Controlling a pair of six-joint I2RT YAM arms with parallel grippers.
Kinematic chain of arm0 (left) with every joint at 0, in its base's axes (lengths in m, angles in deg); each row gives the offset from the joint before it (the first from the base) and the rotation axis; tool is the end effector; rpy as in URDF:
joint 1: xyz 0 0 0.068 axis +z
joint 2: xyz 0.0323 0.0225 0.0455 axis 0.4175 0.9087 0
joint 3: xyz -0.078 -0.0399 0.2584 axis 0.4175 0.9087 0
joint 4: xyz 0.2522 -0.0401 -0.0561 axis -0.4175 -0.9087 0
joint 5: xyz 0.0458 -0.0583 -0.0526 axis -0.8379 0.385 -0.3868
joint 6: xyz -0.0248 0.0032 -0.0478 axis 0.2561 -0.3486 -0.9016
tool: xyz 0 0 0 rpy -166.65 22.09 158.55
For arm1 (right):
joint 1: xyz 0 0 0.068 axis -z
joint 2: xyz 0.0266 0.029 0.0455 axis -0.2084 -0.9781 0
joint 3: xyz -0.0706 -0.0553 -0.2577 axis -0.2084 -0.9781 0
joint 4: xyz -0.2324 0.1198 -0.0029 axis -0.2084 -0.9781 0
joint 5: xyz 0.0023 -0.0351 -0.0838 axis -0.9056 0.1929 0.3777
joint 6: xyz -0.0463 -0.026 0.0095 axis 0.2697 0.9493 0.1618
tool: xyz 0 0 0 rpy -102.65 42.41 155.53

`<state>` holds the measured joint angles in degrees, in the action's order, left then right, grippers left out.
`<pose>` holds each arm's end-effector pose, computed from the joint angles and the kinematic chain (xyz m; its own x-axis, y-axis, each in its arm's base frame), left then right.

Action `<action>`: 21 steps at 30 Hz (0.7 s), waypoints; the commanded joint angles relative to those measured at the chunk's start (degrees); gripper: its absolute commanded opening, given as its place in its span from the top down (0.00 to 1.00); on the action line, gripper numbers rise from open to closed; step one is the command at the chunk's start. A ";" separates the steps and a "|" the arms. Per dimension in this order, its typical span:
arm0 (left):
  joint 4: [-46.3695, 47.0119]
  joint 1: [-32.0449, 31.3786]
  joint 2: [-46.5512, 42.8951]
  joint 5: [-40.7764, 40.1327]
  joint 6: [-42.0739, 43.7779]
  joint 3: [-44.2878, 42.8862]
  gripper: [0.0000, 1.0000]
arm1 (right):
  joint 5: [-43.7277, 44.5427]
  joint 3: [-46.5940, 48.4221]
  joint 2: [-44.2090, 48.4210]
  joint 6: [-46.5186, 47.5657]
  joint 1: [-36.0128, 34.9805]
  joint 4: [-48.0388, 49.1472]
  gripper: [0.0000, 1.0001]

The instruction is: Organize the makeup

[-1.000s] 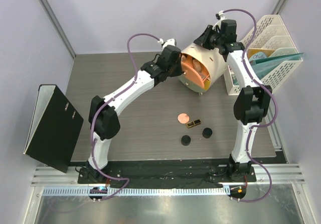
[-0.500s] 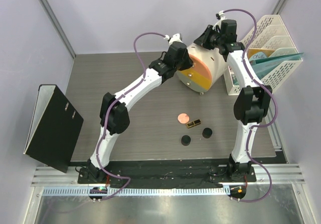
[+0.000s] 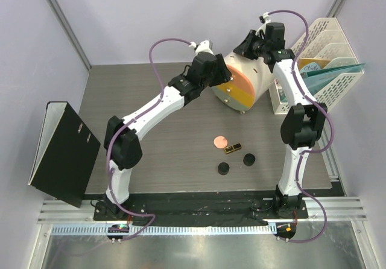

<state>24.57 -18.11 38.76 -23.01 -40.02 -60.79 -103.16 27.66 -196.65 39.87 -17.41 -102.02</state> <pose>0.3646 -0.3281 0.3507 -0.5558 -0.3994 -0.7291 0.2158 0.7777 -0.5905 0.4906 0.0604 0.3529 -0.5474 0.3494 -0.7604 -0.2322 0.8096 0.5391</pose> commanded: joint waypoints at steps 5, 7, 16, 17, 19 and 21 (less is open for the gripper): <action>5.59 -0.72 -5.55 2.71 -1.13 11.40 0.38 | 3.97 1.16 0.41 1.56 0.38 -10.36 0.82; 7.95 -1.25 -4.76 3.77 -1.14 14.74 0.38 | 4.50 0.46 1.11 1.74 0.64 -10.36 0.82; 17.88 -6.87 -0.28 -1.84 23.62 16.08 0.39 | 4.50 -2.53 2.17 2.18 1.43 -10.45 0.82; 18.16 -7.22 1.03 -2.11 25.30 15.46 0.39 | 4.33 -2.71 2.00 2.18 1.52 -10.45 0.82; 18.08 -7.22 2.27 -2.37 28.20 13.44 0.39 | 4.24 -2.88 1.91 2.18 1.52 -10.54 0.82; 17.81 -7.22 3.94 -2.64 29.44 11.78 0.39 | 4.06 -2.88 1.73 2.27 1.52 -10.54 0.82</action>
<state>36.72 -25.52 40.88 -23.16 -20.10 -44.25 -101.11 27.05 -194.99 39.98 -16.76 -104.31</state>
